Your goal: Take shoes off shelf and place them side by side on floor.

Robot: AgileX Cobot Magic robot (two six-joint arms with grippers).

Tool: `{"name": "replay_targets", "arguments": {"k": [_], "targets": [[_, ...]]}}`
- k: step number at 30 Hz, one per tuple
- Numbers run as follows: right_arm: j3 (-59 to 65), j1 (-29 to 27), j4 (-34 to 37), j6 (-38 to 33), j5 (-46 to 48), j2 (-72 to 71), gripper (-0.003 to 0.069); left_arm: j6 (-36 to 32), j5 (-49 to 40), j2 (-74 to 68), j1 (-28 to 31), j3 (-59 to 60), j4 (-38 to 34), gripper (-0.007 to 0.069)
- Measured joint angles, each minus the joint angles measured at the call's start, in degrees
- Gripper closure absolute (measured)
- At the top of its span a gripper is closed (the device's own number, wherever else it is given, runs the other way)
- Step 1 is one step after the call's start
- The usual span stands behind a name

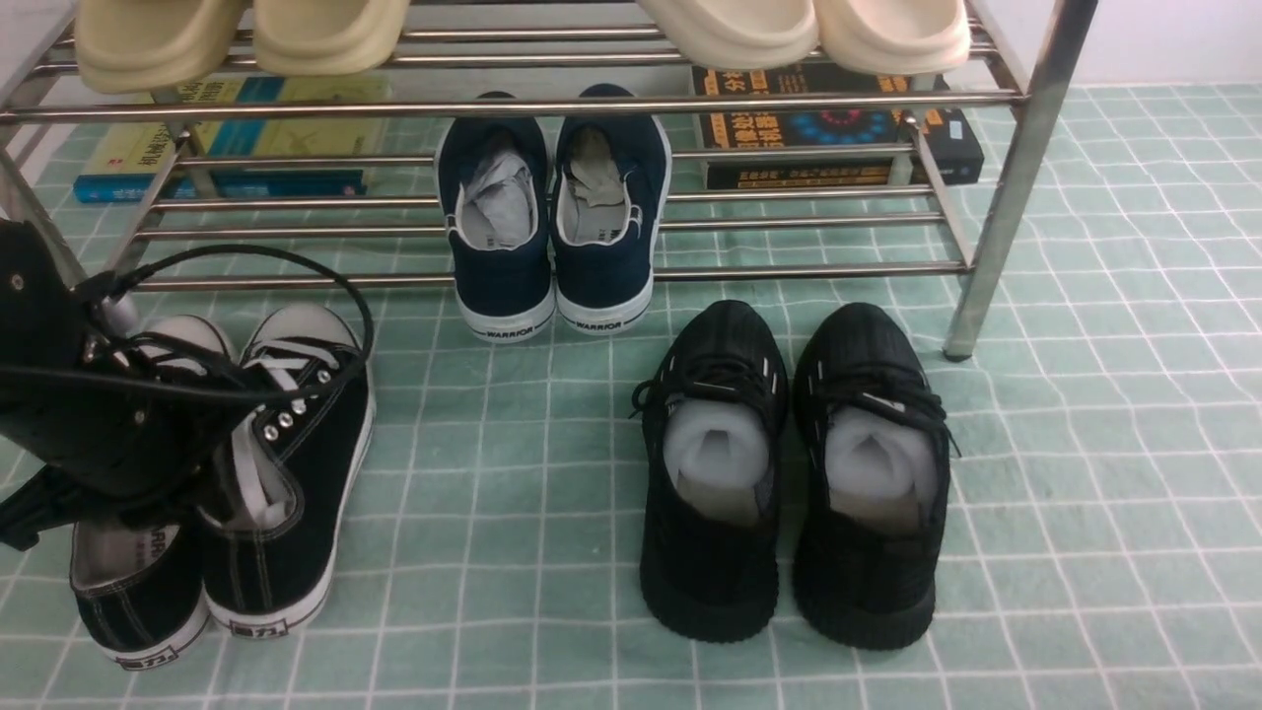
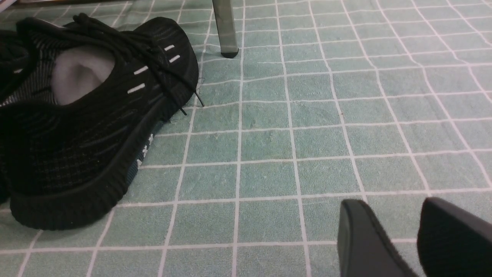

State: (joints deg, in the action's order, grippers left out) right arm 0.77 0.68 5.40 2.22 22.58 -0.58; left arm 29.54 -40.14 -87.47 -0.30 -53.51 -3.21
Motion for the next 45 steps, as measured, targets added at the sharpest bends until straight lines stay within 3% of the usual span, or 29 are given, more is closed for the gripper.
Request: {"name": "replay_targets", "arguments": {"k": [12, 16, 23, 27, 32, 37, 42, 43, 45], "targets": [[0.0, 0.0, 0.0, 0.0, 0.0, 0.0, 0.042, 0.18, 2.68, 0.0, 0.0, 0.0, -1.07, 0.061], [0.0, 0.0, 0.0, 0.0, 0.0, 0.0, 0.042, -1.69, 2.73, 0.0, 0.0, 0.0, -1.07, 0.0566], [0.0, 0.0, 0.0, 0.0, 0.0, 0.0, 0.042, -3.7, 1.41, 0.06, 0.0, -0.29, -1.07, 0.0355], [0.0, 0.0, 0.0, 0.0, 0.0, 0.0, 0.042, -4.88, -1.99, 2.16, 0.0, -2.7, -0.95, 0.0178], [0.0, 0.0, 0.0, 0.0, 0.0, 0.0, 0.042, -5.39, -6.93, 6.76, 0.0, -7.14, -0.91, 0.0116], [0.0, 0.0, 0.0, 0.0, 0.0, 0.0, 0.042, -8.27, -12.42, 9.76, 0.0, -8.23, -2.96, 0.0132], [0.0, 0.0, 0.0, 0.0, 0.0, 0.0, 0.042, -16.06, -18.07, 9.39, 0.0, -6.85, -7.07, 0.0295], [0.0, 0.0, 0.0, 0.0, 0.0, 0.0, 0.042, -17.48, -18.46, 9.26, 0.0, -5.89, -7.26, 0.0387], [0.0, 0.0, 0.0, 0.0, 0.0, 0.0, 0.042, -18.39, -18.69, 8.99, 0.0, -5.13, -7.33, 0.0497]]}}
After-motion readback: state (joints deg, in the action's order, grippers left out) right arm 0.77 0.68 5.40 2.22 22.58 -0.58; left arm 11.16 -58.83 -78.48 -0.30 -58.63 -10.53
